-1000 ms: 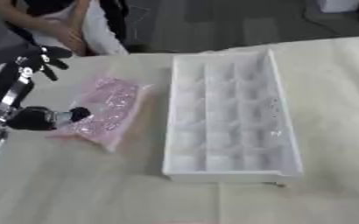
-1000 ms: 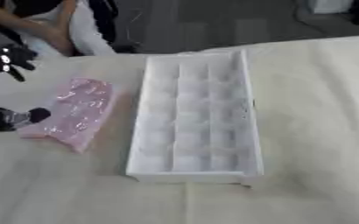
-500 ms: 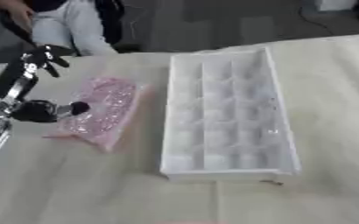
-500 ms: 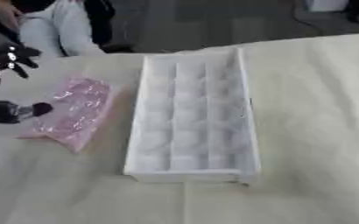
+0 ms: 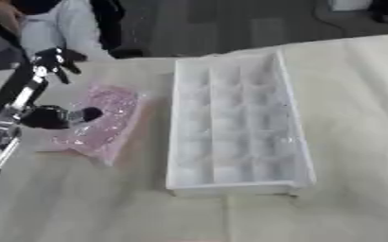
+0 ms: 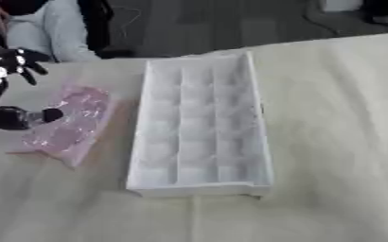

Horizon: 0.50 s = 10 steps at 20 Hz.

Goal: Pick up objects on the table and place them in the box.

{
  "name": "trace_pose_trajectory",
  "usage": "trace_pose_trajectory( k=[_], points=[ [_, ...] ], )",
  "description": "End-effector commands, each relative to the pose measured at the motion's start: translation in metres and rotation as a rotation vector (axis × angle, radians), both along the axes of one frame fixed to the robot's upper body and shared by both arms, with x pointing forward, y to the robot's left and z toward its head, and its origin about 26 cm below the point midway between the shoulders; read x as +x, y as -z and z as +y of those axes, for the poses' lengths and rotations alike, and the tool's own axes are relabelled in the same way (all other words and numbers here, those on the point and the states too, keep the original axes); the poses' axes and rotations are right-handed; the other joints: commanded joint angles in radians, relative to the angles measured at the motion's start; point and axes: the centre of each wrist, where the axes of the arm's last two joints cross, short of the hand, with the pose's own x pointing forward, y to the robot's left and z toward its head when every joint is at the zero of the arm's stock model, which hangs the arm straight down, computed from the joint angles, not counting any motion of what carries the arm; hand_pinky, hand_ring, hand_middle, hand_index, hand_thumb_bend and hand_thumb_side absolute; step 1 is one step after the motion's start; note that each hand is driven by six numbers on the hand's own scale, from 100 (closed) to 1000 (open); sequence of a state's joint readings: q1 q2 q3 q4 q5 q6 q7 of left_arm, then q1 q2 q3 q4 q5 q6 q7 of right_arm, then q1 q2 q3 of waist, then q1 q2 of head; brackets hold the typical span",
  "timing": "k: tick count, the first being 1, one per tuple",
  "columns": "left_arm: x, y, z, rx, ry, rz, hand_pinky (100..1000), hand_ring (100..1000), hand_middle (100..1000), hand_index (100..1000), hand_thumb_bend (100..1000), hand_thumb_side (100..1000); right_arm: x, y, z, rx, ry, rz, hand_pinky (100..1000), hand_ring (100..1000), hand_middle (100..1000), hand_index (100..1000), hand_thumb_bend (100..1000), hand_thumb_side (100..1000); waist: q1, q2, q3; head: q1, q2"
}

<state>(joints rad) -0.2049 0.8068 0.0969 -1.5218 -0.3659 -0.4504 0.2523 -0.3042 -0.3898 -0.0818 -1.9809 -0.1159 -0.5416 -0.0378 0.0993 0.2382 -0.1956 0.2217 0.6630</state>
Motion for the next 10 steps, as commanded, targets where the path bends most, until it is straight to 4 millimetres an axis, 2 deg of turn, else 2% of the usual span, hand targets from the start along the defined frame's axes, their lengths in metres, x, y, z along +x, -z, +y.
trace_pose_trajectory(
  k=[1, 10],
  points=[
    [0.0027, -0.0105, 0.0015, 0.012, 0.008, -0.024, 427, 616, 718, 818, 694, 682, -0.0022, -0.0104, 0.0009, -0.014, -0.014, -0.036, 830, 858, 892, 832, 320, 1000, -0.003, -0.015, -0.005, 0.014, 0.000],
    [0.0039, -0.0034, 0.0067, 0.100, -0.003, 0.036, 470, 649, 745, 839, 660, 735, -0.0016, -0.0105, 0.0034, -0.016, -0.030, -0.035, 832, 859, 891, 826, 324, 1000, 0.001, -0.011, -0.008, 0.017, 0.006]
  ],
)
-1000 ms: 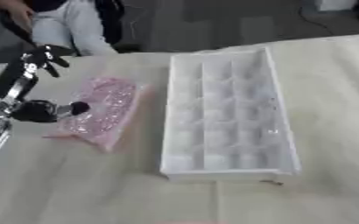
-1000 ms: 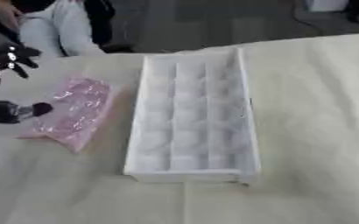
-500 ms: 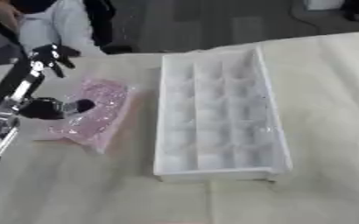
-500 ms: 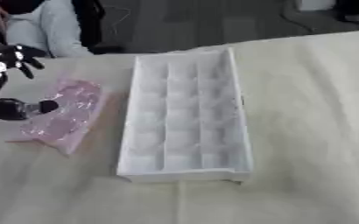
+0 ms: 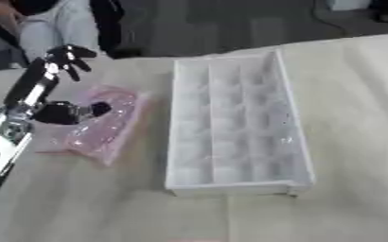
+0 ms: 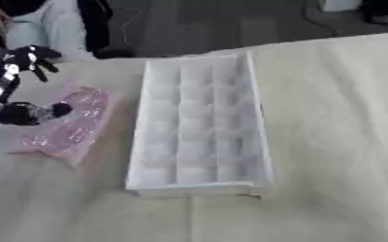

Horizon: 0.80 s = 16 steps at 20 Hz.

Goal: Pick up objects on the table and place them in the box.

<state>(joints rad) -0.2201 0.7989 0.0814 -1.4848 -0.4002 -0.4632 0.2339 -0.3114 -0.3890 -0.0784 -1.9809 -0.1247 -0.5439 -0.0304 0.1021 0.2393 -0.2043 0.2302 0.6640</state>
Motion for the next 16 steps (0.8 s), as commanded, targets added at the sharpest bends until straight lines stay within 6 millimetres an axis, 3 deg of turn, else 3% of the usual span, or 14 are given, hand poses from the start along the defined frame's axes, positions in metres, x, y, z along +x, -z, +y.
trace_pose_trajectory(
  k=[1, 7, 16],
  points=[
    [-0.001, -0.010, 0.007, 0.093, -0.005, 0.017, 493, 667, 757, 849, 651, 751, -0.002, -0.009, 0.002, -0.016, -0.017, -0.029, 832, 858, 890, 826, 324, 1000, -0.002, -0.011, 0.001, 0.008, 0.005],
    [-0.006, -0.005, 0.022, 0.312, -0.050, 0.107, 588, 741, 811, 889, 631, 801, -0.002, -0.008, 0.002, -0.020, -0.023, -0.025, 832, 858, 877, 815, 329, 1000, -0.001, -0.011, 0.000, 0.008, 0.008],
    [-0.007, 0.001, 0.030, 0.520, -0.102, 0.124, 634, 766, 826, 898, 642, 835, -0.002, -0.008, 0.003, -0.021, -0.032, -0.026, 830, 855, 868, 802, 335, 1000, -0.005, -0.009, -0.007, 0.013, 0.006]
  ],
)
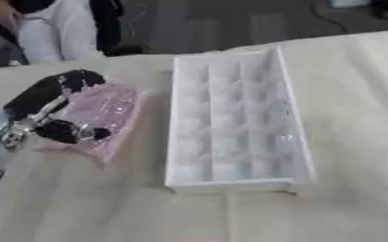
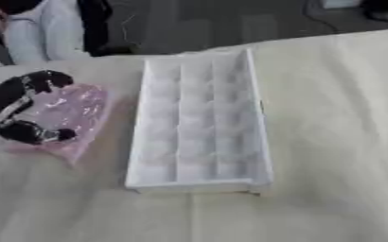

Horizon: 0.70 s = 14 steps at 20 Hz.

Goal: Pick up objects on the table and place them in the box.

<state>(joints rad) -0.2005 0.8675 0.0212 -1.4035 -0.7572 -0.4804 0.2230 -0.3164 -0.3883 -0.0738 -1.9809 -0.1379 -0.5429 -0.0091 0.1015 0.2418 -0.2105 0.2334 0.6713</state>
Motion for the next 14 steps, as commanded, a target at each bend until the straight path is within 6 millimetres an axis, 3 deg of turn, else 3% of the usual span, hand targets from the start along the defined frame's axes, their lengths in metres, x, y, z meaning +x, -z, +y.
trace_pose_trajectory(
  k=[1, 14],
  points=[
    [-0.002, -0.013, 0.011, 0.113, -0.023, -0.013, 644, 771, 829, 901, 646, 837, -0.003, -0.008, 0.002, -0.010, -0.013, -0.028, 829, 854, 865, 798, 336, 1000, -0.005, -0.012, -0.002, 0.011, -0.001],
    [0.012, -0.016, 0.025, 0.227, -0.076, -0.030, 697, 804, 854, 915, 680, 828, -0.002, -0.006, 0.003, -0.006, -0.023, -0.021, 821, 848, 856, 792, 336, 1000, -0.008, -0.019, -0.016, 0.019, -0.003]
  ],
)
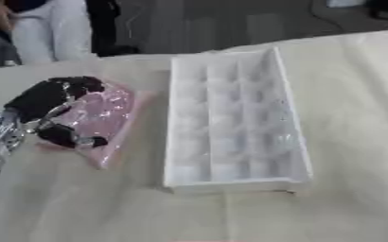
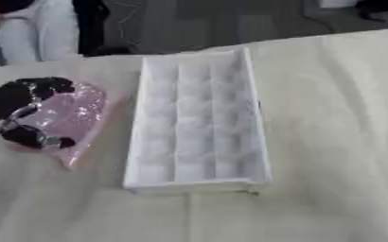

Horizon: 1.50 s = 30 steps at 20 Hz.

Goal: Pick up objects on the table and place them in the box.

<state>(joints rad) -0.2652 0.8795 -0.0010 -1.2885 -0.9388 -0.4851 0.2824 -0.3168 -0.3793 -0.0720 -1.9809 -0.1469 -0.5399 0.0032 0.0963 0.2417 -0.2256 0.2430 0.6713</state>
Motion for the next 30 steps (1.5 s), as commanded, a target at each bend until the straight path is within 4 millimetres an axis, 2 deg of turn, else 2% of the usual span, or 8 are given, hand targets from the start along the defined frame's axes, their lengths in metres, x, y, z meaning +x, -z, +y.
trace_pose_trajectory(
  k=[1, 6, 11, 17, 29, 30],
  points=[
    [0.004, -0.020, 0.012, 0.076, -0.029, -0.031, 704, 806, 853, 915, 674, 833, -0.003, -0.007, 0.001, -0.007, -0.011, -0.026, 820, 848, 857, 797, 334, 1000, -0.003, -0.020, -0.001, 0.010, -0.003],
    [0.017, -0.020, 0.024, 0.082, -0.110, -0.072, 699, 801, 848, 911, 682, 814, -0.003, -0.007, 0.002, -0.006, -0.013, -0.023, 819, 848, 857, 796, 337, 1000, -0.003, -0.022, -0.004, 0.013, -0.004],
    [0.023, -0.011, 0.031, 0.059, -0.148, -0.079, 683, 789, 834, 903, 674, 809, -0.002, -0.008, 0.002, -0.011, -0.016, -0.026, 818, 848, 858, 794, 347, 1000, -0.002, -0.021, -0.008, 0.014, -0.002],
    [0.027, -0.010, 0.038, -0.005, -0.190, -0.110, 660, 775, 819, 893, 668, 801, -0.002, -0.009, 0.003, -0.012, -0.022, -0.033, 817, 847, 858, 794, 344, 1000, -0.002, -0.019, -0.010, 0.018, 0.000],
    [0.025, 0.000, 0.038, -0.071, -0.188, -0.086, 644, 761, 805, 880, 654, 808, -0.002, -0.009, 0.003, -0.014, -0.024, -0.032, 817, 848, 858, 794, 353, 1000, -0.004, -0.016, -0.007, 0.019, 0.003],
    [0.025, 0.004, 0.036, -0.082, -0.188, -0.076, 598, 731, 777, 869, 688, 808, -0.002, -0.009, 0.003, -0.013, -0.024, -0.033, 817, 847, 858, 794, 352, 1000, -0.005, -0.016, -0.008, 0.020, 0.003]
  ],
)
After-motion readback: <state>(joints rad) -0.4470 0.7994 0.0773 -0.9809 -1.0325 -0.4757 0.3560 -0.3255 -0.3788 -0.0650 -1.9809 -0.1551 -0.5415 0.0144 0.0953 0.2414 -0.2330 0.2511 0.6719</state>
